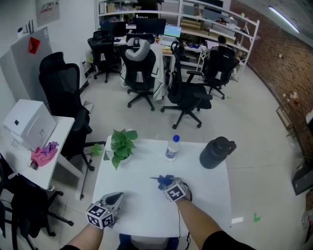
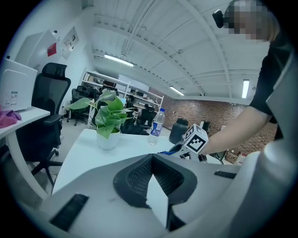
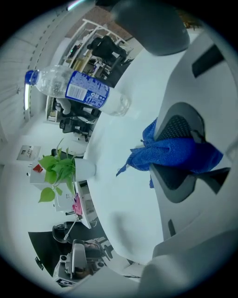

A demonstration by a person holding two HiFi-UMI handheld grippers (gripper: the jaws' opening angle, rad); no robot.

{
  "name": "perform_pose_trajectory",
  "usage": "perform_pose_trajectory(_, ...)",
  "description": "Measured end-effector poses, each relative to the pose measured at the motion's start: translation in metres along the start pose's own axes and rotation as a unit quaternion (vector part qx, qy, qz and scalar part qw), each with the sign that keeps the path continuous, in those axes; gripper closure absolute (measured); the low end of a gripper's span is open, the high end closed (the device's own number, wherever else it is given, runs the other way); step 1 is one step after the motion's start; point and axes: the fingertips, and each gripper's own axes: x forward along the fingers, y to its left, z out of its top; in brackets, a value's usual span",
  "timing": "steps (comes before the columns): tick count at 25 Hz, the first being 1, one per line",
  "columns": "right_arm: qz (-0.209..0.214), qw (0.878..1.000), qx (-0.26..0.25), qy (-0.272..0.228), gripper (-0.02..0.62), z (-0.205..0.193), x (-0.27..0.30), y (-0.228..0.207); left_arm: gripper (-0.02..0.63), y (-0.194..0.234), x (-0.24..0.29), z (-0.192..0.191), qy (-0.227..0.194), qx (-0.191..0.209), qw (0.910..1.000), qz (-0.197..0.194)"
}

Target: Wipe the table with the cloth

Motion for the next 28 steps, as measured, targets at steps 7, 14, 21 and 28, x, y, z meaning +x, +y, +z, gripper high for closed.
perform_pose_trajectory(7,-0.01,1.0,0.004,0.022,0.468,0.017,0.017,-0.029,0.606,0.008,-0.008,-0.004,0.004,-0.007,0.9999,0.009)
perform_pose_trajectory(14,0.007,0.999,0.019,0.033,0.471,0.008,0.013,-0.021,0.606,0.011,-0.008,-0.009,0.005,-0.007,0.9999,0.012)
perform_pose_trajectory(21,0.02,0.999,0.004,0.046,0.472,-0.028,-0.017,0.016,0.606,-0.001,-0.002,-0.004,-0.004,-0.009,0.9999,-0.001)
perform_pose_trajectory(28,0.016,0.999,-0.013,0.038,0.474,-0.03,-0.019,0.019,0.606,-0.006,-0.004,-0.004,-0.006,-0.009,0.9999,-0.003)
